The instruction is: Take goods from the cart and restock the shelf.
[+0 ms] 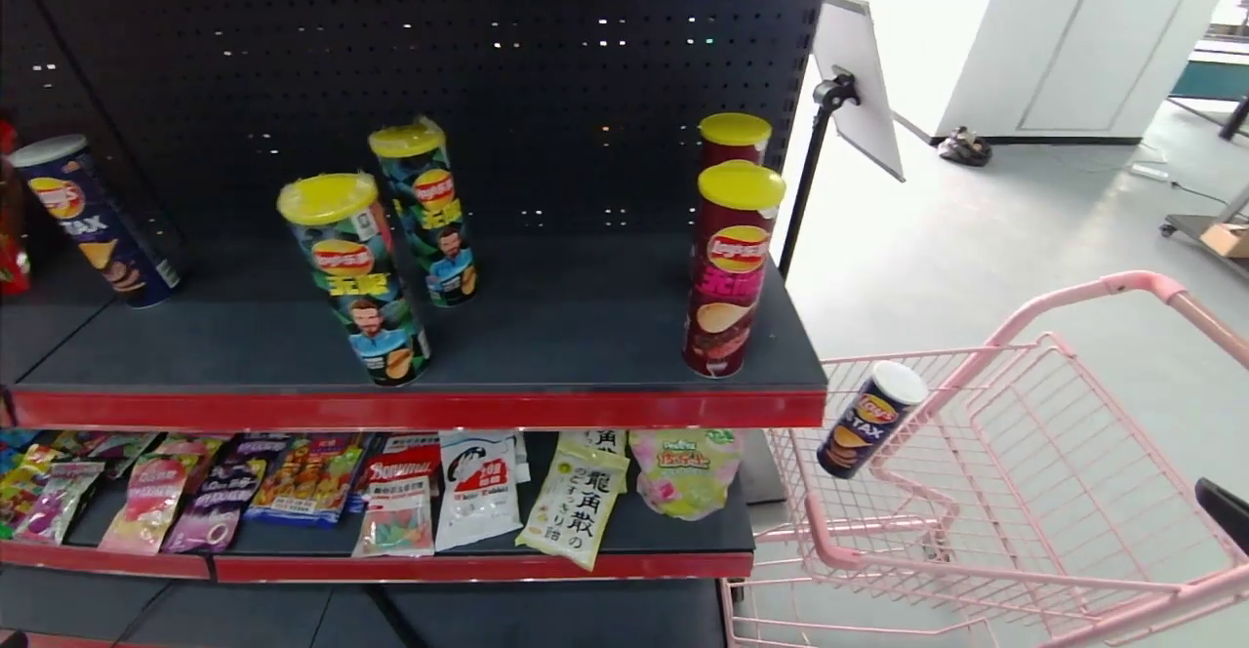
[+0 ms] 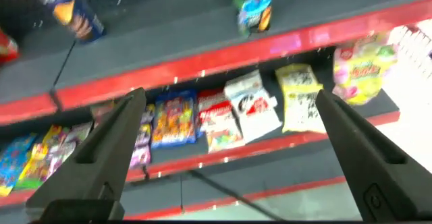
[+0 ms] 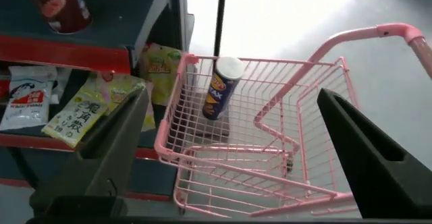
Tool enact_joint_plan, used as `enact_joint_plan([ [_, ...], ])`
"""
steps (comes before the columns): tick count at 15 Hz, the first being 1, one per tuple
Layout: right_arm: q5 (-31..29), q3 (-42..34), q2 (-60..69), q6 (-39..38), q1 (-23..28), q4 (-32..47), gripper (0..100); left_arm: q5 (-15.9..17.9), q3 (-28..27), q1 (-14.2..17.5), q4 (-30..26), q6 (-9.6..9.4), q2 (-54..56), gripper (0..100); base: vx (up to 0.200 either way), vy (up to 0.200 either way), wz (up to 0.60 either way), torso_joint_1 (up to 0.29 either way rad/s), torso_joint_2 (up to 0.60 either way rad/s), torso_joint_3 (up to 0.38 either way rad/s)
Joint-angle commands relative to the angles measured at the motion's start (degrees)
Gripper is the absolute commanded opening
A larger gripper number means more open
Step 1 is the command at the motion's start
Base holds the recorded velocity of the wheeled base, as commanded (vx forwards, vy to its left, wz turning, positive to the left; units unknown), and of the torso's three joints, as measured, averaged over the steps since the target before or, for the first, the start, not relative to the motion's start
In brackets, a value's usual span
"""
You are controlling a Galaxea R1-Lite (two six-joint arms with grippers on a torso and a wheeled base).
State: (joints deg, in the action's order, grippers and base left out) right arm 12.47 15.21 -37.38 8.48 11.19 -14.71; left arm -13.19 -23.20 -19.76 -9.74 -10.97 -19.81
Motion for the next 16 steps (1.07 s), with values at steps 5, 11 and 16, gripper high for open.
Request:
enact_joint_plan([
  [5, 0.0, 0.1, -0.5, 0.0, 0.1, 0.0, 100, 0.0, 0.0, 0.0, -0.4, -0.01, 0.6, 100, 0.0, 0.0, -0.6, 0.007, 0.0, -0.001],
  [11, 0.0, 0.2, -1.5, 0.0, 0.1, 0.0, 100, 0.0, 0.2, 0.0, -0.9, -0.01, 2.2, 100, 0.0, 0.0, -0.1, 0.0, 0.0, 0.0],
  [16, 0.0, 0.2, -2.4, 0.0, 0.1, 0.0, 100, 0.0, 1.1, 0.0, -3.7, -0.1, 5.2, 100, 0.0, 0.0, 0.0, -0.077, 0.19, 0.11],
])
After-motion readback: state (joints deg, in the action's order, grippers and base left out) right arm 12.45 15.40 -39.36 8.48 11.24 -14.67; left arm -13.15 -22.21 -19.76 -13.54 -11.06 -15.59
